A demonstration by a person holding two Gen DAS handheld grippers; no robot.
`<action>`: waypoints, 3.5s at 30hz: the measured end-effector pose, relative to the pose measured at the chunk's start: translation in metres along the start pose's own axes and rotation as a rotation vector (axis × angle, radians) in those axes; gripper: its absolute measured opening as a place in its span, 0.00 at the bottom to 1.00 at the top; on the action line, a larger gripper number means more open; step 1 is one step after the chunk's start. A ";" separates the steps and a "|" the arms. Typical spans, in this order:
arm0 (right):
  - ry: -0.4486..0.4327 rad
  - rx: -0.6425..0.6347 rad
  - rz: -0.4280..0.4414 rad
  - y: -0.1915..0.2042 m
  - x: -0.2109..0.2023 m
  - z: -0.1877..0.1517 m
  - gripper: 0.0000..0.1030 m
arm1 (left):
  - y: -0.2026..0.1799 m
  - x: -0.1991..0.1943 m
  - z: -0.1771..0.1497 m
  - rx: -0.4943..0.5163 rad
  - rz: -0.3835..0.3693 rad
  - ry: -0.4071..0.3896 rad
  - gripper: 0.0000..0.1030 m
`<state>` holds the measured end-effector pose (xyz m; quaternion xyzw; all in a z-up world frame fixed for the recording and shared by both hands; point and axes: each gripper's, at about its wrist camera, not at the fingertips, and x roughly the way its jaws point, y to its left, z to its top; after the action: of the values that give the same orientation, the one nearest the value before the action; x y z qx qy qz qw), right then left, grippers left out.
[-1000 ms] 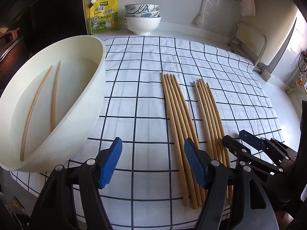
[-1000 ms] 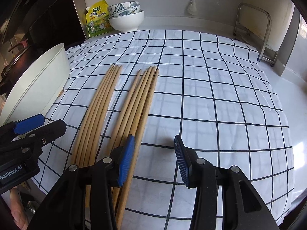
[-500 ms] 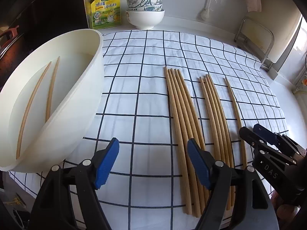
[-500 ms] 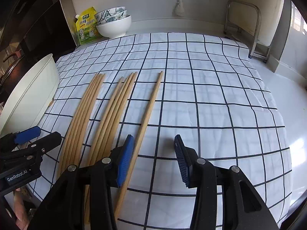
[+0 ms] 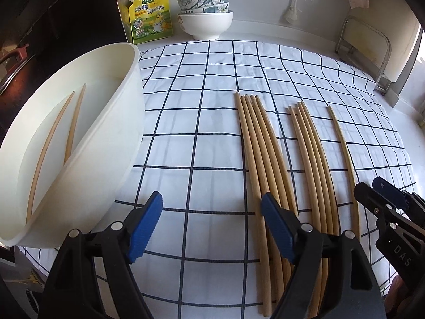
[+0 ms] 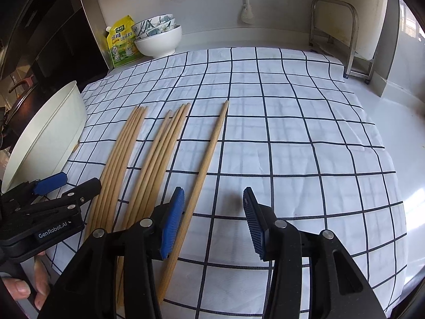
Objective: Organize utensils
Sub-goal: 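Move both open tools back over the remaining chopstick rows, then close the left tool on one chopstick while the right tool grasps another, then carry both held chopsticks over the white water basin, then open both tools to release the chopsticks into the basin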
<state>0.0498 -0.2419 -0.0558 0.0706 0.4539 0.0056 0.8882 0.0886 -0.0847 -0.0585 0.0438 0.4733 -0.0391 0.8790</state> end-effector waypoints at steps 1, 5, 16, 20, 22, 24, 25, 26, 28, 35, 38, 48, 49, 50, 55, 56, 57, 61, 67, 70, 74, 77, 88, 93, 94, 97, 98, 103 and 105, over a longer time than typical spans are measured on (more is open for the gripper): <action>0.000 -0.002 0.001 0.000 0.000 0.000 0.43 | -0.001 0.000 0.000 0.006 0.010 -0.004 0.76; 0.002 -0.002 0.000 -0.001 0.001 0.000 0.43 | -0.002 0.001 0.001 0.020 0.033 -0.003 0.80; 0.010 -0.016 -0.011 0.002 0.002 0.000 0.47 | -0.002 0.008 0.001 0.027 0.087 0.010 0.91; 0.014 -0.037 -0.030 0.007 0.004 -0.001 0.50 | -0.003 0.009 0.002 0.022 0.076 0.008 0.85; 0.012 -0.052 -0.046 0.009 0.005 -0.002 0.50 | -0.002 0.009 0.003 0.004 0.035 0.016 0.76; 0.011 -0.070 -0.065 0.012 0.006 -0.003 0.50 | -0.002 0.008 0.003 -0.004 0.000 0.021 0.67; 0.012 -0.084 -0.077 0.014 0.006 -0.004 0.50 | -0.003 0.007 0.003 0.001 -0.011 0.021 0.60; 0.013 -0.099 -0.087 0.016 0.007 -0.005 0.49 | -0.006 0.006 0.003 0.006 -0.017 0.021 0.53; 0.010 -0.112 -0.088 0.019 0.006 -0.006 0.45 | -0.010 0.004 0.002 0.017 -0.034 0.020 0.41; 0.002 -0.108 -0.065 0.017 0.004 -0.006 0.06 | -0.021 0.001 -0.001 0.032 -0.081 0.031 0.07; 0.003 -0.082 -0.030 0.013 0.003 -0.005 0.06 | -0.019 -0.002 -0.002 0.013 -0.117 0.043 0.07; -0.044 0.014 0.059 0.009 -0.022 0.004 0.06 | -0.010 -0.035 0.005 0.003 -0.195 -0.003 0.07; -0.054 0.018 0.059 0.011 -0.026 0.005 0.06 | -0.009 -0.040 0.007 0.004 -0.205 -0.012 0.07; -0.064 0.021 0.059 0.012 -0.029 0.007 0.06 | -0.008 -0.043 0.008 0.007 -0.211 -0.021 0.07; -0.076 0.011 0.049 0.024 -0.033 0.015 0.06 | -0.002 -0.051 0.010 0.013 -0.245 -0.039 0.07; -0.076 0.010 0.050 0.026 -0.034 0.016 0.06 | 0.000 -0.052 0.009 0.010 -0.251 -0.039 0.07; -0.078 0.010 0.051 0.028 -0.035 0.017 0.06 | 0.003 -0.053 0.010 0.006 -0.256 -0.042 0.07; -0.093 -0.001 0.060 0.040 -0.045 0.023 0.06 | 0.014 -0.065 0.014 -0.019 -0.285 -0.067 0.07; -0.140 -0.047 0.106 0.074 -0.063 0.044 0.06 | 0.049 -0.098 0.030 -0.063 -0.288 -0.166 0.07; -0.154 -0.082 0.145 0.100 -0.064 0.056 0.06 | 0.080 -0.110 0.037 -0.097 -0.260 -0.210 0.07; -0.149 -0.122 0.209 0.143 -0.053 0.072 0.06 | 0.125 -0.116 0.044 -0.140 -0.205 -0.247 0.07; -0.123 -0.153 0.260 0.178 -0.038 0.082 0.06 | 0.160 -0.112 0.047 -0.181 -0.161 -0.253 0.07; 0.021 -0.277 0.321 0.282 0.025 0.097 0.06 | 0.245 -0.058 0.042 -0.262 -0.069 -0.177 0.07; 0.091 -0.295 0.307 0.298 0.051 0.093 0.06 | 0.255 -0.036 0.038 -0.279 -0.063 -0.132 0.07; 0.100 -0.296 0.305 0.299 0.054 0.092 0.06 | 0.256 -0.034 0.036 -0.282 -0.063 -0.126 0.07; 0.119 -0.294 0.299 0.298 0.060 0.089 0.06 | 0.258 -0.027 0.033 -0.294 -0.068 -0.108 0.07; 0.121 -0.292 0.296 0.297 0.061 0.089 0.06 | 0.258 -0.024 0.033 -0.296 -0.070 -0.103 0.07; 0.104 -0.276 0.294 0.293 0.056 0.090 0.15 | 0.262 -0.028 0.028 -0.322 -0.060 -0.115 0.36; 0.092 -0.281 0.285 0.291 0.052 0.090 0.15 | 0.263 -0.034 0.026 -0.330 -0.046 -0.139 0.47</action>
<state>0.1690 0.0395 -0.0080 0.0091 0.4743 0.1978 0.8578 0.1209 0.1744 -0.0054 -0.1146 0.4123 0.0163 0.9037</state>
